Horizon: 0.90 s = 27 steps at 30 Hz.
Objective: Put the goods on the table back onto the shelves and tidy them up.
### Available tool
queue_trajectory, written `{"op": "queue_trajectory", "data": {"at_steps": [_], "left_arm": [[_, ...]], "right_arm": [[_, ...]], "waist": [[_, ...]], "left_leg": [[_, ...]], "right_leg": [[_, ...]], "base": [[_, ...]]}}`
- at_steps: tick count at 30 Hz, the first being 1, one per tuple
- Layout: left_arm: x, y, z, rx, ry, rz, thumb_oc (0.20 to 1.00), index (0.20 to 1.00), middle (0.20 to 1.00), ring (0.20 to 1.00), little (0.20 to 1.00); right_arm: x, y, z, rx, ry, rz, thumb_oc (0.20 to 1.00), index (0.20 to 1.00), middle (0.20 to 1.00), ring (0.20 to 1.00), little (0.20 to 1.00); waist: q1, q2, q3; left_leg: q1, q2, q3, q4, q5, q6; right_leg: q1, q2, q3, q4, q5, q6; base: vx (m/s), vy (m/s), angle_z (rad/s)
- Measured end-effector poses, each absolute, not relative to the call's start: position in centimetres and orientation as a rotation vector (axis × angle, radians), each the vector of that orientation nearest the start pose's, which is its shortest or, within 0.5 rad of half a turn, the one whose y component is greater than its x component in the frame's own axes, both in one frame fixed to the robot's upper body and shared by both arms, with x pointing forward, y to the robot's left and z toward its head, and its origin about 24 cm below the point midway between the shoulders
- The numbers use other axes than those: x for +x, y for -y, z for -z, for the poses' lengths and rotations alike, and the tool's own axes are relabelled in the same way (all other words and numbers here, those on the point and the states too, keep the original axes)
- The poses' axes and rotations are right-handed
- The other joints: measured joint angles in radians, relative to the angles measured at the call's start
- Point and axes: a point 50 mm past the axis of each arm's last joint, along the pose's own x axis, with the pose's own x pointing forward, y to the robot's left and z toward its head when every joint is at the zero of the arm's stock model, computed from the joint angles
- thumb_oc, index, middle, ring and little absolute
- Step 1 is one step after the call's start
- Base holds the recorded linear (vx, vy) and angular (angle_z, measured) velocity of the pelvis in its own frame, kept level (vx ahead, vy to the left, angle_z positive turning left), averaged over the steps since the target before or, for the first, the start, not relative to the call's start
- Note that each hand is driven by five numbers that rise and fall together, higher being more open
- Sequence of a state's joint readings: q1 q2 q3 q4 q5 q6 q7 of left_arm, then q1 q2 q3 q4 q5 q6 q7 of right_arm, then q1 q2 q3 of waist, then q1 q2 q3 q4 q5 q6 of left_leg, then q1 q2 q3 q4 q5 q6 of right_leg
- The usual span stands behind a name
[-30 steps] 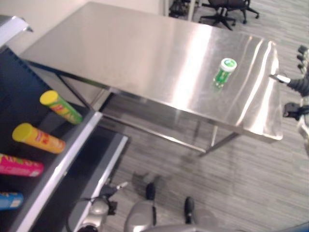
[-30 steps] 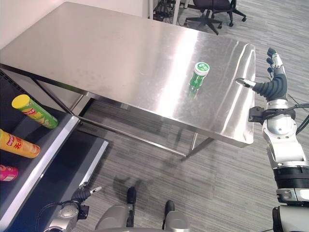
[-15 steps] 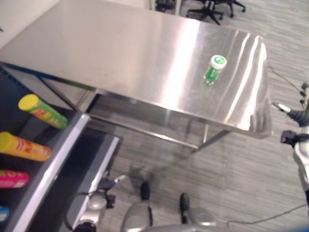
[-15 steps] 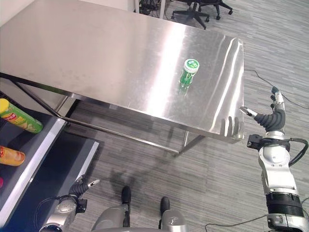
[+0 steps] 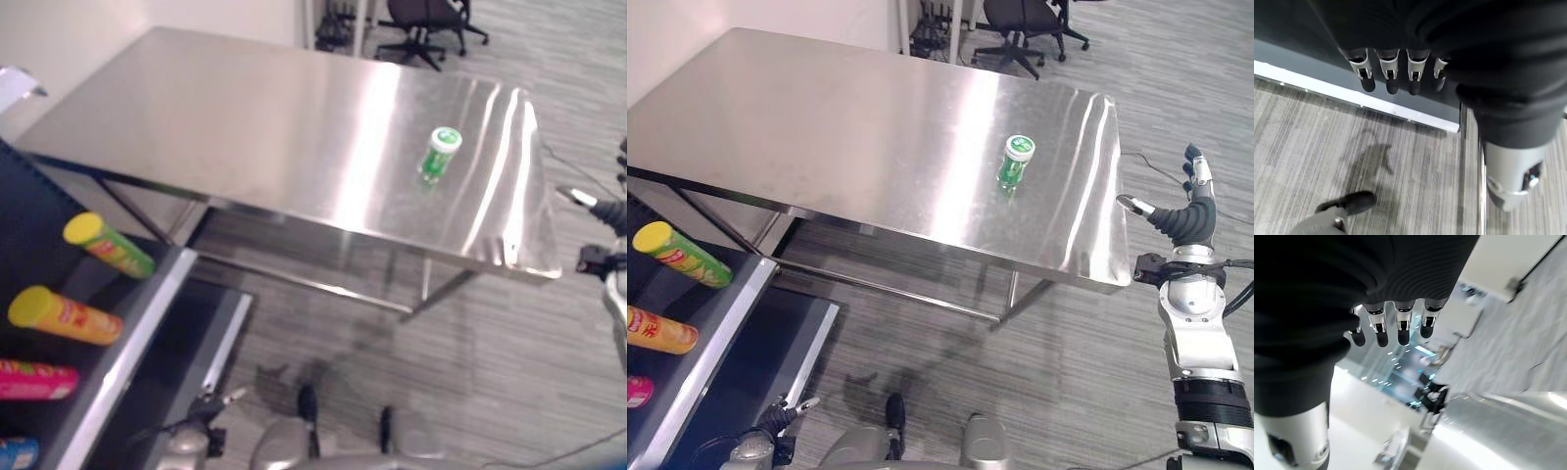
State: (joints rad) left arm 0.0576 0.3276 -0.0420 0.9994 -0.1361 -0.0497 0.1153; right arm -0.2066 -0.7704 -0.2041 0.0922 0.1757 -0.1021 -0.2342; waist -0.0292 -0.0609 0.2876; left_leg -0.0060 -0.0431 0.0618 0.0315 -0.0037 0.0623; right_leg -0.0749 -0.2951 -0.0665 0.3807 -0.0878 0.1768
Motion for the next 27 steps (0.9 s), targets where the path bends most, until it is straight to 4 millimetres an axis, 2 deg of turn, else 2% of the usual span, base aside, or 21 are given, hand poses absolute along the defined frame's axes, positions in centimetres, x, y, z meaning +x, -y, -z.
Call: {"op": "queue_trajectory", "data": {"at_steps": [1,2,3,4,5,6,7,8,9,10,11,12,13,14,15,17,18,20,22,23,27], "left_arm": [[12.4,-27.3,13.0,0.253,-0.96,-0.298,1.0,1.0,1.0,1.0,1.0],[13.2,-27.2,12.6,0.25,-0.924,-0.291,1.0,1.0,1.0,1.0,1.0],[14.5,-27.0,12.0,0.241,-0.87,-0.286,1.0,1.0,1.0,1.0,1.0],[14.9,-27.1,11.8,0.238,-0.86,-0.286,1.0,1.0,1.0,1.0,1.0],[15.8,-27.0,11.5,0.233,-0.837,-0.282,1.0,1.0,1.0,1.0,1.0],[16.5,-26.8,11.3,0.236,-0.819,-0.269,1.0,1.0,1.0,1.0,1.0],[16.8,-26.8,11.0,0.238,-0.799,-0.259,1.0,1.0,1.0,1.0,1.0],[17.6,-26.1,10.8,0.229,-0.772,-0.243,1.0,1.0,1.0,1.0,1.0],[17.9,-25.7,10.8,0.231,-0.766,-0.222,1.0,1.0,1.0,1.0,1.0],[18.0,-24.8,11.2,0.208,-0.778,-0.208,1.0,1.0,1.0,1.0,1.0],[17.4,-24.3,11.6,0.188,-0.797,-0.206,1.0,1.0,1.0,1.0,1.0],[16.8,-24.0,12.0,0.176,-0.816,-0.202,1.0,1.0,1.0,1.0,1.0],[16.3,-24.1,12.2,0.173,-0.829,-0.203,1.0,1.0,1.0,1.0,1.0],[16.2,-24.2,12.2,0.159,-0.829,-0.215,1.0,1.0,1.0,1.0,1.0],[16.2,-24.3,12.2,0.145,-0.828,-0.231,1.0,1.0,1.0,1.0,1.0],[16.0,-24.2,12.3,0.144,-0.837,-0.223,1.0,1.0,1.0,1.0,1.0],[16.0,-24.0,12.4,0.146,-0.837,-0.215,1.0,1.0,1.0,1.0,1.0],[16.0,-24.0,12.4,0.148,-0.846,-0.214,1.0,1.0,1.0,1.0,1.0],[15.6,-24.1,12.6,0.15,-0.855,-0.217,1.0,1.0,1.0,1.0,1.0],[15.3,-24.4,12.7,0.158,-0.87,-0.221,1.0,1.0,1.0,1.0,1.0],[13.4,-25.0,13.3,0.182,-0.925,-0.226,1.0,1.0,1.0,1.0,1.0]], "right_arm": [[27.0,32.0,-18.6,-0.543,0.389,0.412,1.0,1.0,1.0,1.0,1.0],[27.0,31.9,-18.9,-0.563,0.393,0.394,1.0,1.0,1.0,1.0,1.0],[27.1,31.8,-19.5,-0.603,0.4,0.368,1.0,1.0,1.0,1.0,1.0],[27.1,31.8,-19.7,-0.615,0.403,0.359,1.0,1.0,1.0,1.0,1.0],[27.1,31.8,-19.8,-0.616,0.409,0.359,1.0,1.0,1.0,1.0,1.0],[27.0,31.9,-19.8,-0.609,0.41,0.359,1.0,1.0,1.0,1.0,1.0],[26.9,31.9,-19.8,-0.605,0.41,0.358,1.0,1.0,1.0,1.0,1.0],[26.7,32.3,-19.7,-0.613,0.402,0.368,1.0,1.0,1.0,1.0,1.0],[26.6,32.5,-19.7,-0.61,0.399,0.372,1.0,1.0,1.0,1.0,1.0],[26.5,32.5,-19.9,-0.604,0.405,0.374,1.0,1.0,1.0,1.0,1.0],[26.2,32.4,-20.3,-0.615,0.419,0.36,1.0,1.0,1.0,1.0,1.0],[26.0,32.4,-20.3,-0.634,0.415,0.348,1.0,1.0,1.0,1.0,1.0],[26.0,32.5,-20.5,-0.628,0.415,0.348,1.0,1.0,1.0,1.0,1.0],[25.9,32.8,-20.6,-0.619,0.411,0.344,1.0,1.0,1.0,1.0,1.0],[25.8,32.9,-20.8,-0.609,0.41,0.335,1.0,1.0,1.0,1.0,1.0],[25.6,32.9,-21.1,-0.608,0.416,0.313,1.0,1.0,1.0,1.0,1.0],[25.5,33.0,-21.1,-0.62,0.402,0.296,1.0,1.0,1.0,1.0,1.0],[25.3,33.2,-21.0,-0.642,0.379,0.275,1.0,1.0,1.0,1.0,1.0],[25.4,33.2,-21.3,-0.658,0.377,0.255,1.0,1.0,1.0,1.0,1.0],[25.4,33.1,-21.0,-0.657,0.365,0.239,1.0,1.0,1.0,1.0,1.0],[25.6,33.3,-20.5,-0.651,0.336,0.216,1.0,1.0,1.0,1.0,1.0]], "waist": [[0.002,0.009,0.002],[-0.003,0.032,0.011],[-0.013,0.061,0.024],[-0.023,0.065,0.028],[-0.041,0.053,0.03],[-0.055,0.045,0.033],[-0.067,0.018,0.03],[-0.079,0.001,0.034],[-0.089,-0.013,0.04],[-0.088,-0.014,0.039],[-0.087,0.01,0.037],[-0.108,0.019,0.033],[-0.112,0.035,0.03],[-0.122,0.029,0.032],[-0.121,0.025,0.035],[-0.113,0.018,0.032],[-0.112,0.018,0.032],[-0.117,0.025,0.03],[-0.111,0.041,0.028],[-0.094,0.039,0.029],[-0.09,0.046,0.018]], "left_leg": [[-0.009,0.008,-0.023,0.01,0.007,0.002],[-0.034,0.034,-0.055,0.022,0.007,0.002],[-0.069,0.069,-0.109,0.03,0.02,-0.008],[-0.08,0.079,-0.13,0.029,0.023,-0.012],[-0.083,0.076,-0.18,0.021,0.032,-0.02],[-0.091,0.072,-0.218,0.027,0.026,-0.039],[-0.088,0.057,-0.245,0.012,0.022,-0.041],[-0.072,0.06,-0.257,-0.008,0.007,-0.063],[-0.079,0.05,-0.254,0.045,0.004,-0.096],[-0.131,0.046,-0.233,0.267,-0.05,-0.125],[-0.128,0.073,-0.214,0.381,-0.11,-0.146],[-0.076,0.124,-0.21,0.401,-0.14,-0.187],[-0.021,0.148,-0.217,0.354,-0.103,-0.205],[-0.007,0.173,-0.212,0.33,-0.1,-0.216],[-0.006,0.187,-0.175,0.321,-0.086,-0.224],[-0.013,0.211,-0.089,0.292,-0.073,-0.224],[-0.017,0.211,-0.031,0.237,-0.054,-0.202],[-0.005,0.219,0.018,0.162,-0.053,-0.199],[0.022,0.213,0.041,0.085,-0.06,-0.186],[0.034,0.207,0.057,0.045,-0.062,-0.176],[0.077,0.168,0.067,0.019,-0.066,-0.157]], "right_leg": [[-0.013,0.006,0.013,0.004,-0.017,0.002],[-0.027,0.05,0.046,-0.063,-0.041,0.028],[-0.056,0.123,0.084,-0.17,-0.038,0.048],[-0.069,0.148,0.093,-0.218,-0.024,0.06],[-0.072,0.17,0.099,-0.316,0.031,0.049],[-0.069,0.187,0.117,-0.357,0.063,0.04],[-0.067,0.179,0.112,-0.382,0.092,0.018],[-0.07,0.175,0.088,-0.356,0.165,-0.019],[-0.07,0.164,0.053,-0.358,0.184,-0.044],[-0.07,0.159,0.036,-0.352,0.179,-0.059],[-0.057,0.173,0.013,-0.349,0.172,-0.069],[-0.048,0.193,-0.024,-0.344,0.166,-0.088],[-0.034,0.213,-0.034,-0.334,0.153,-0.109],[-0.024,0.22,-0.04,-0.335,0.156,-0.12],[-0.003,0.219,-0.068,-0.343,0.154,-0.133],[0.015,0.214,-0.114,-0.352,0.149,-0.143],[0.015,0.211,-0.129,-0.356,0.15,-0.142],[0.001,0.206,-0.15,-0.348,0.15,-0.141],[-0.023,0.209,-0.157,-0.332,0.153,-0.133],[-0.043,0.197,-0.153,-0.311,0.159,-0.109],[-0.016,0.162,-0.134,-0.311,0.163,-0.088]], "base": [[0.46,-0.245,0.24],[0.4,-0.205,0.49],[0.29,-0.175,0.59],[0.3,-0.217,0.94],[0.28,-0.261,1.12],[0.27,-0.305,1.38],[0.27,-0.358,1.4],[0.19,-0.256,1.21],[0.26,-0.296,0.96],[0.17,-0.165,0.63],[0.27,-0.324,0.62],[0.14,-0.229,0.56],[0.18,-0.288,0.6],[0.09,-0.174,0.6],[0.09,-0.149,0.65],[0.04,-0.1,0.74],[0.0,-0.039,0.76],[0.05,0.024,0.64],[0.08,0.031,0.28],[0.11,0.04,0.06],[0.08,0.038,-0.04]]}}
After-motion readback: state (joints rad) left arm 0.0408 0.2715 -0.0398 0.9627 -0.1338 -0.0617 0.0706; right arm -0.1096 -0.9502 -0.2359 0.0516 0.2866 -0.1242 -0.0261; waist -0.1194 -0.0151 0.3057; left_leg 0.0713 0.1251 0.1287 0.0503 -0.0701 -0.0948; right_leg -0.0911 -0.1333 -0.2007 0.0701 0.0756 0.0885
